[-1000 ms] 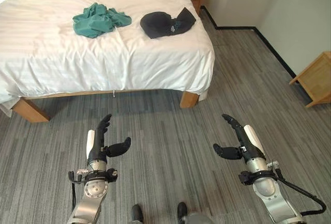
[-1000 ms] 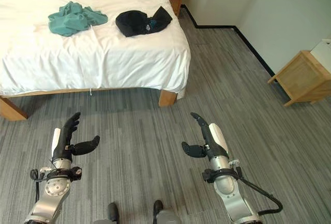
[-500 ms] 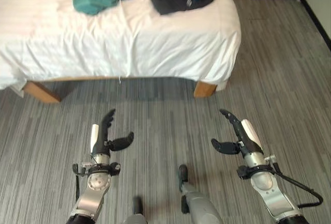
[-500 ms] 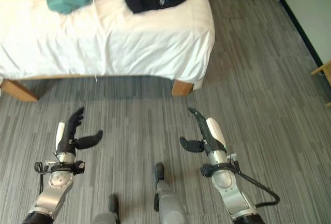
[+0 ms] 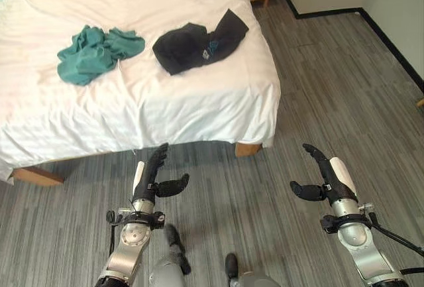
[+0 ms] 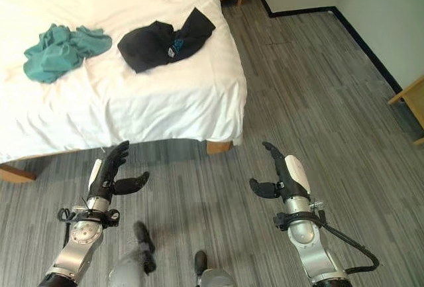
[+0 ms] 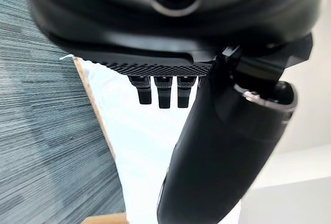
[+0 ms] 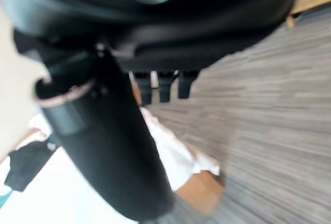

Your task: Pick up bed clothes into laundry basket.

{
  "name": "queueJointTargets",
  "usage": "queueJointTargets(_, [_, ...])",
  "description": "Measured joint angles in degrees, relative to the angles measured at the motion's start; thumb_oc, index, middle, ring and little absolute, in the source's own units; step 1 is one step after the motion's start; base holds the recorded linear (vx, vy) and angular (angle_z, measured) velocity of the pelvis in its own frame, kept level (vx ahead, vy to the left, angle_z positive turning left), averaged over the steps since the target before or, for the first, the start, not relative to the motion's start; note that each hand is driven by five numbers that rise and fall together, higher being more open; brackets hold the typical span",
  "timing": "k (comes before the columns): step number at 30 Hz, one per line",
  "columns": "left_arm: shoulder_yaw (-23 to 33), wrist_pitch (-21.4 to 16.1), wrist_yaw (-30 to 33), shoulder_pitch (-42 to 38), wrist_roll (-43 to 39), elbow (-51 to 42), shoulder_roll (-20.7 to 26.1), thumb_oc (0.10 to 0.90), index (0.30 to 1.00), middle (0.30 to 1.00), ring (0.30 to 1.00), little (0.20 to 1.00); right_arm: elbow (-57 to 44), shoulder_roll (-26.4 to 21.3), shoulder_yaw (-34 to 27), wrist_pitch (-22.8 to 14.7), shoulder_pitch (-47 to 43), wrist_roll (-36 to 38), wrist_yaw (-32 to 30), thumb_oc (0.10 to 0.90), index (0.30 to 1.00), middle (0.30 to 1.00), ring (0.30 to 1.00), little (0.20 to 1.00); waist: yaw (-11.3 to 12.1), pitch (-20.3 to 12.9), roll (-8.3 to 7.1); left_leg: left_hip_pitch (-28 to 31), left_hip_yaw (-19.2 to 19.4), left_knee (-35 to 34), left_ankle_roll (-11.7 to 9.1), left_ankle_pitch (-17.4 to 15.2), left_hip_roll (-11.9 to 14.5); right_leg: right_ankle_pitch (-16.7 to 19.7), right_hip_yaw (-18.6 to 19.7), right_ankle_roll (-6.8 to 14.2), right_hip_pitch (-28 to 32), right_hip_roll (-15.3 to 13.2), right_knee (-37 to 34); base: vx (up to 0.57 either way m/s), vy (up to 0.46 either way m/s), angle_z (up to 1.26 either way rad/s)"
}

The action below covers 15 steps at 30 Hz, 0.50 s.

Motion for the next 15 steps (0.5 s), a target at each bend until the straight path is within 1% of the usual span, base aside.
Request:
queueJointTargets(1, [0.0,0.0,0.0,0.2,0.0,0.0,-0.3,0.800,0.900,0.900,0.900,0.900,-0.2,-0.5,0.0,0.0,0.6,-0.6,0.0,0.800,0.900,0.900,0.900,0.900,0.1,-0.4,0.40,-0.7,0.0,0.7,0.4,0.3,-0.3,-1.6,0.6,1.1,1.3,-0.4,0.0,0.53,0.180,-0.34])
queueJointTargets(2, [0.0,0.0,0.0,0.3,0.1,0.1,-0.4,0.800,0.900,0.900,0.900,0.900,-0.3,-0.9,0.0,0.0,1.1,-1.3,0.0,0.800,0.900,0.900,0.900,0.900,0.3,-0.9,0.45,-0.7,0.0,0.8,0.5,0.3,-0.3,-3.0,1.5,1.5,2.4,-0.6,0.0,0.36,0.143,-0.34])
queueJointTargets(3, [-0.1,0.1,0.0,0.6,0.1,0.0,-0.6,0.800,0.900,0.900,0.900,0.900,-0.3,-1.3,-0.2,0.1,1.8,-1.8,0.0,0.800,0.900,0.900,0.900,0.900,0.3,-1.4,1.29,-0.3,0.6,1.0,1.7,0.8,-0.4,-4.0,1.9,2.0,3.8,-0.7,0.0,0.57,0.234,-0.30])
queueJointTargets(4, [-0.1,0.0,0.0,1.2,0.1,-0.1,-0.7,0.800,0.900,0.900,0.900,0.900,-0.5,-1.3,-0.5,0.1,2.6,-2.2,0.0,0.800,0.900,0.900,0.900,0.900,0.1,-2.0,1.54,0.3,0.8,0.8,3.2,2.4,-0.4,-4.7,2.4,3.1,4.9,-1.2,0.0,0.66,0.268,-0.30])
queueJointTargets(5, [0.2,0.1,0.0,1.9,0.2,0.2,-0.7,0.800,0.900,0.900,0.900,0.900,-0.5,-0.7,-0.3,0.4,3.4,-3.1,-0.1,0.800,0.900,0.900,0.900,0.900,0.0,-2.8,-0.05,1.2,2.5,1.2,5.7,5.5,-1.5,-5.7,3.4,4.4,5.9,-3.5,0.0,0.79,0.323,-0.32])
queueJointTargets(6, [0.6,0.6,0.1,2.2,0.2,0.7,-0.6,0.800,0.900,0.900,0.900,0.900,-0.8,-0.4,0.2,0.7,4.3,-5.8,-0.1,0.800,0.900,0.900,0.900,0.900,-0.2,-3.6,-2.40,2.4,5.1,3.0,7.1,5.4,-3.8,-5.1,3.7,5.5,6.6,-6.7,0.6,0.73,0.313,-0.26])
queueJointTargets(7, [0.6,1.3,0.1,2.1,0.2,0.7,-0.5,0.800,0.900,0.900,0.900,0.900,-1.3,-0.2,0.3,1.4,4.5,-8.0,-0.3,0.800,0.900,0.900,0.900,0.900,-0.4,-3.7,-3.03,3.1,5.3,3.3,8.7,4.1,-4.9,-4.8,3.6,6.0,6.1,-7.5,2.9,0.60,0.286,-0.08])
queueJointTargets(8, [0.3,1.7,0.1,2.1,0.8,0.8,-0.2,0.800,0.900,0.900,0.900,0.900,-3.2,0.1,-0.1,2.4,5.5,-11.2,-1.2,0.800,0.900,0.900,0.900,0.900,-1.0,-3.7,-3.21,5.3,4.9,2.4,9.7,2.5,-6.4,-3.9,3.1,7.4,4.3,-8.4,9.7,0.37,0.224,0.11])
queueJointTargets(9, [0.0,1.7,0.1,2.2,1.3,0.8,0.0,0.800,0.900,0.900,0.900,0.900,-4.4,0.2,-0.5,2.5,6.2,-12.1,-1.5,0.800,0.900,0.900,0.900,0.900,-1.2,-3.8,-3.11,6.9,4.3,1.5,10.5,2.6,-6.8,-4.1,3.3,8.5,3.4,-9.2,13.7,0.21,0.150,0.19])
queueJointTargets(10, [-0.4,1.6,0.2,2.3,1.5,0.7,0.3,0.800,0.900,0.900,0.900,0.900,-5.9,0.4,-0.9,2.5,7.2,-13.1,-2.6,0.800,0.900,0.900,0.900,0.900,-0.9,-4.3,-3.23,8.6,2.6,0.5,11.4,1.8,-7.7,-5.3,3.3,9.4,1.7,-9.8,17.9,0.31,0.179,0.15])
queueJointTargets(11, [-1.2,1.6,0.7,2.0,1.8,0.4,1.6,0.800,0.900,0.900,0.900,0.900,-7.6,0.5,-0.9,2.4,6.9,-14.6,-4.1,0.800,0.900,0.900,0.900,0.900,-1.0,-4.8,-3.44,10.3,1.8,-0.2,10.7,1.3,-8.4,-4.5,4.4,10.7,-1.5,-10.5,25.4,0.21,0.109,0.26])
queueJointTargets(12, [-1.5,1.6,0.8,1.2,2.3,0.4,2.5,0.800,0.900,0.900,0.900,0.900,-9.0,0.3,-1.2,2.3,6.5,-15.3,-5.4,0.800,0.900,0.900,0.900,0.900,-1.0,-4.9,-3.56,10.7,-0.1,-0.2,11.6,0.6,-9.0,-4.9,5.6,11.0,-4.0,-10.4,29.4,0.29,0.117,0.40])
queueJointTargets(13, [-1.9,1.6,1.4,-0.1,2.3,0.8,3.8,0.800,0.900,0.900,0.900,0.900,-9.4,-0.1,-1.1,2.4,3.2,-16.6,-7.1,0.800,0.900,0.900,0.900,0.900,-1.6,-4.9,-3.58,11.3,-1.7,-0.2,11.3,-0.1,-9.3,-6.0,7.8,12.2,-9.0,-10.1,35.6,0.13,0.009,0.45])
queueJointTargets(14, [-1.9,1.6,1.4,-0.7,2.3,1.0,4.3,0.800,0.900,0.900,0.900,0.900,-9.3,-0.2,-1.2,2.5,0.9,-17.1,-8.1,0.800,0.900,0.900,0.900,0.900,-1.6,-4.8,-3.26,11.5,-2.1,-0.2,11.4,-0.2,-9.2,-7.2,8.0,12.2,-11.4,-10.1,36.8,0.33,-0.001,0.43])
queueJointTargets(15, [-2.0,1.6,1.5,-1.6,2.3,2.2,4.6,0.800,0.900,0.900,0.900,0.900,-9.3,-0.9,-0.8,3.0,-2.9,-17.9,-9.5,0.800,0.900,0.900,0.900,0.900,-1.0,-4.6,-2.86,12.5,-3.3,-0.2,12.3,-1.0,-8.9,-8.3,7.7,11.9,-15.2,-10.6,34.9,0.36,-0.038,0.25])
